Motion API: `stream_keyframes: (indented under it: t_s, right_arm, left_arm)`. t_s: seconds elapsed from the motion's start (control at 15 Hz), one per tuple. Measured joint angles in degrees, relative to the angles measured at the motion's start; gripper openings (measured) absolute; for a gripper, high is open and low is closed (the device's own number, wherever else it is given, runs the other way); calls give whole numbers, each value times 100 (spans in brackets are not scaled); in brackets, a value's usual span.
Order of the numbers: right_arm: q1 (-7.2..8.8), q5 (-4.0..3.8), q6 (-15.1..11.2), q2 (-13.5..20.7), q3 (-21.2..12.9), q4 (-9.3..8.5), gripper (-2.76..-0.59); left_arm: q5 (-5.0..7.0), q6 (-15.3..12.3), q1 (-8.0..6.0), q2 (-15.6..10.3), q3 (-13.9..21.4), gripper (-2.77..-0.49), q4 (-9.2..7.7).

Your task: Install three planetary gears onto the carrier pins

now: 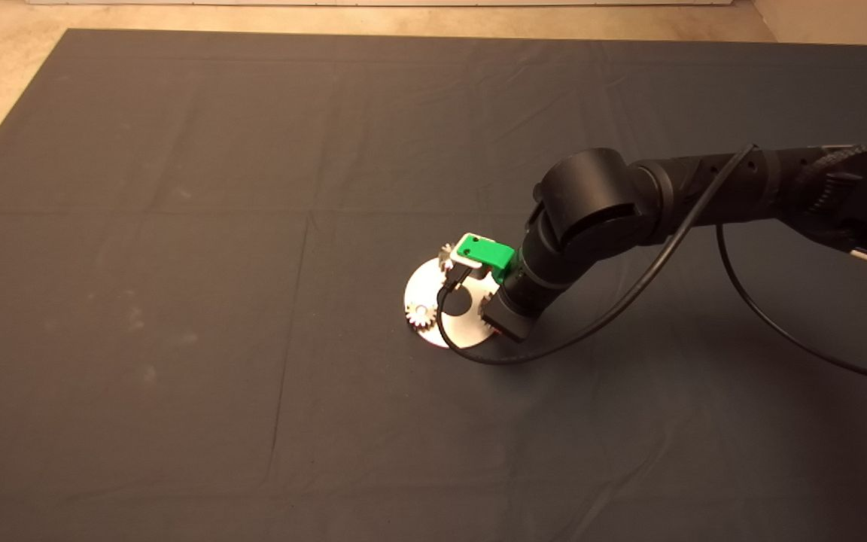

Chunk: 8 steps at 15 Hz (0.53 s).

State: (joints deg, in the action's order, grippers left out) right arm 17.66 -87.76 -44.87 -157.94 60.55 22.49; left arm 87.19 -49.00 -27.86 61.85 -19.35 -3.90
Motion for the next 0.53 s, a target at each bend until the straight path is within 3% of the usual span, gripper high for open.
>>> stream_keyframes:
  t_s: [0.53]
  right_arm:
    - [11,1,0,-5,83,46,-261]
  left_arm:
    - [2,135,0,-144,4,-122,0]
